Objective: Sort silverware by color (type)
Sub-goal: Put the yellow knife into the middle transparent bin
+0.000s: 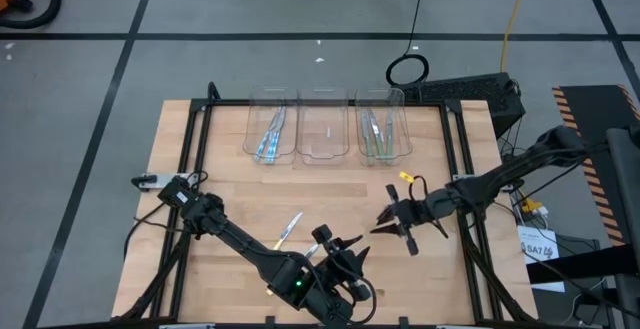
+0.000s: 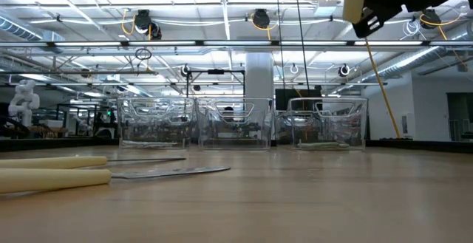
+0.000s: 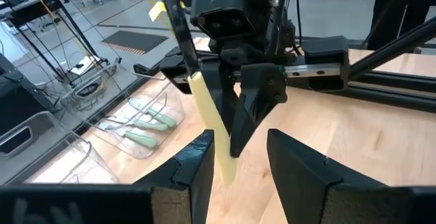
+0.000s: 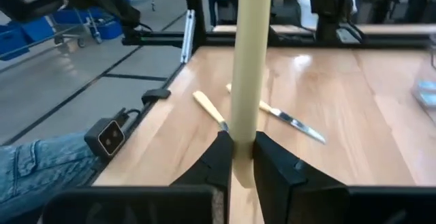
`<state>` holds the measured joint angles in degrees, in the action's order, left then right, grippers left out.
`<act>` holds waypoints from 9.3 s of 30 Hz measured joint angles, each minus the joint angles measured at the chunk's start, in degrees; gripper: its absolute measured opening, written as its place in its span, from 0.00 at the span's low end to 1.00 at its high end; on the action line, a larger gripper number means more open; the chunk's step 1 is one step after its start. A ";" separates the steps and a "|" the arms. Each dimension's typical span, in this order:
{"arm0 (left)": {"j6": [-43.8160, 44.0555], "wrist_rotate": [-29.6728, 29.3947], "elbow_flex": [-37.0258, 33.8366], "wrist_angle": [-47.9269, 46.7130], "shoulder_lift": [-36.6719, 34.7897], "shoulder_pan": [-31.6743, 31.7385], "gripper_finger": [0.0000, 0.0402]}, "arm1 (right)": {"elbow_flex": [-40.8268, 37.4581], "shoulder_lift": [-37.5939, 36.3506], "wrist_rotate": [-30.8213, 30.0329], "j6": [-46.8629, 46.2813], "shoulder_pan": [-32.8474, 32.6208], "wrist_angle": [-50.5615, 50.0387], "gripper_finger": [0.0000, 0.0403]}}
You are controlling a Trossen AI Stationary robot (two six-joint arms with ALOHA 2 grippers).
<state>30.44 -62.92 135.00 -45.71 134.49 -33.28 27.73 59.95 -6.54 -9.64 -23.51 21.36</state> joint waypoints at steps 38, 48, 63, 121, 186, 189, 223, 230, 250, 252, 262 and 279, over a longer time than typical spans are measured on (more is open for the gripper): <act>7.73 11.04 -0.02 -0.73 2.99 5.17 0.36 | 0.00 -9.12 -2.70 -8.11 0.25 -12.75 0.09; 10.44 11.02 -0.02 -0.79 3.28 5.21 0.36 | 0.00 -9.10 -2.57 -7.53 1.60 -13.55 0.09; 10.05 8.76 -0.02 -3.03 3.25 6.73 0.36 | 0.00 -9.08 -2.29 -10.26 0.75 -17.49 0.09; -8.05 13.25 0.00 13.65 3.06 7.03 0.06 | 0.11 -9.06 -0.26 -3.32 -2.45 -10.32 0.14; 36.97 29.95 -9.08 -25.62 3.26 3.39 0.40 | 0.04 -10.77 2.01 1.98 2.58 -20.83 0.00; 35.73 29.98 -10.52 -25.67 3.24 3.32 0.40 | 0.04 -9.01 1.84 4.80 3.43 -20.07 0.00; 50.54 37.19 -11.58 -21.98 8.47 3.81 0.52 | 0.02 16.32 11.14 24.87 8.50 -13.70 0.00; 50.55 39.06 -11.61 -22.49 8.55 4.03 0.54 | 0.02 16.32 11.12 21.67 8.52 -14.86 0.00; 45.86 47.19 -11.30 -19.87 9.80 4.83 0.25 | 0.02 16.32 11.12 22.92 8.52 -13.64 0.00; 45.50 47.05 -11.18 -20.03 9.84 4.84 0.22 | 0.02 16.32 11.09 22.95 8.52 -13.18 0.00; 40.88 44.36 -7.24 -22.57 10.59 4.68 0.21 | 0.02 16.32 11.09 22.92 8.52 -13.16 0.00; 39.45 41.40 -6.97 -25.04 10.59 4.79 0.20 | 0.02 11.08 11.07 22.07 7.79 -14.02 0.00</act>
<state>69.89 -21.52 128.03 -70.75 145.08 -28.49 27.75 71.03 4.54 12.43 -15.71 7.34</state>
